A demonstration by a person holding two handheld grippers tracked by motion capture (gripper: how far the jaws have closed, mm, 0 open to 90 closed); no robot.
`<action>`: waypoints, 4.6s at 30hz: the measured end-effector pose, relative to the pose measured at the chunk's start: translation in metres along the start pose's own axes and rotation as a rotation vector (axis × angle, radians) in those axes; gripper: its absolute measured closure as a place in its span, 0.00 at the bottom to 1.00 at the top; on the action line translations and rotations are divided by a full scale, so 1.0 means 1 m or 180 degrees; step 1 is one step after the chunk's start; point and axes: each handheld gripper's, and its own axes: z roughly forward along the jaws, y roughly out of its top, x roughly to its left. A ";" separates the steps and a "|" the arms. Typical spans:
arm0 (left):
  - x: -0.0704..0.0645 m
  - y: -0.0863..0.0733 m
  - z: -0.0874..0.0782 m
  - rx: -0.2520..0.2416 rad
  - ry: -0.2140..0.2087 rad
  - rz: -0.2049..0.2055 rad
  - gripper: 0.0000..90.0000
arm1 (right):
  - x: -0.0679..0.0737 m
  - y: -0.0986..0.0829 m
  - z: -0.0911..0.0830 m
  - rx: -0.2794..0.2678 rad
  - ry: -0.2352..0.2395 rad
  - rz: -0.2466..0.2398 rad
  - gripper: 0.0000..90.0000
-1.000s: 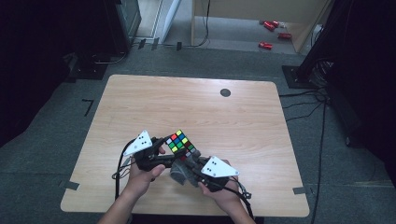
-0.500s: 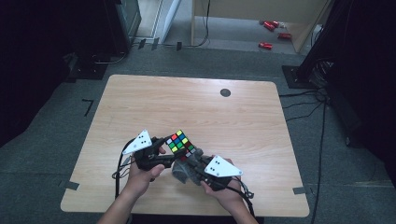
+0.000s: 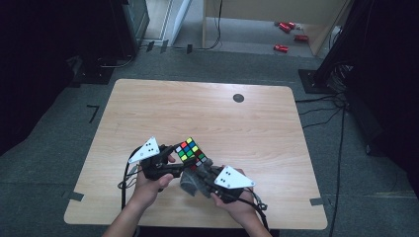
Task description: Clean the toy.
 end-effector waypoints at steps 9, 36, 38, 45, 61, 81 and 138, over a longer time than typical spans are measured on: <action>0.010 0.003 -0.010 -0.0001 0.0173 0.0012 0.39 | -0.033 0.006 -0.020 -0.0195 -0.0470 0.0350 0.86; 0.021 -0.003 -0.009 0.0117 0.0488 -0.0007 0.39 | -0.102 -0.040 -0.032 0.0484 -0.1432 0.0931 0.47; 0.022 -0.003 -0.009 0.0122 0.0496 -0.0012 0.39 | -0.098 -0.029 -0.037 0.0407 -0.1490 0.0827 0.38; 0.022 -0.003 -0.007 0.0146 0.0497 -0.0024 0.39 | -0.085 -0.006 -0.044 0.0157 -0.1396 0.0642 0.31; 0.013 -0.003 0.002 0.0147 0.0357 -0.0109 0.39 | -0.036 0.011 -0.014 0.0046 -0.0645 0.0341 0.25; -0.008 -0.009 0.022 0.0270 0.0154 -0.0201 0.39 | -0.006 0.004 0.011 0.0186 -0.0553 0.0206 0.21; -0.003 -0.032 0.026 0.0564 0.0391 0.1390 0.24 | -0.037 0.009 -0.013 0.0140 -0.0485 0.0685 0.38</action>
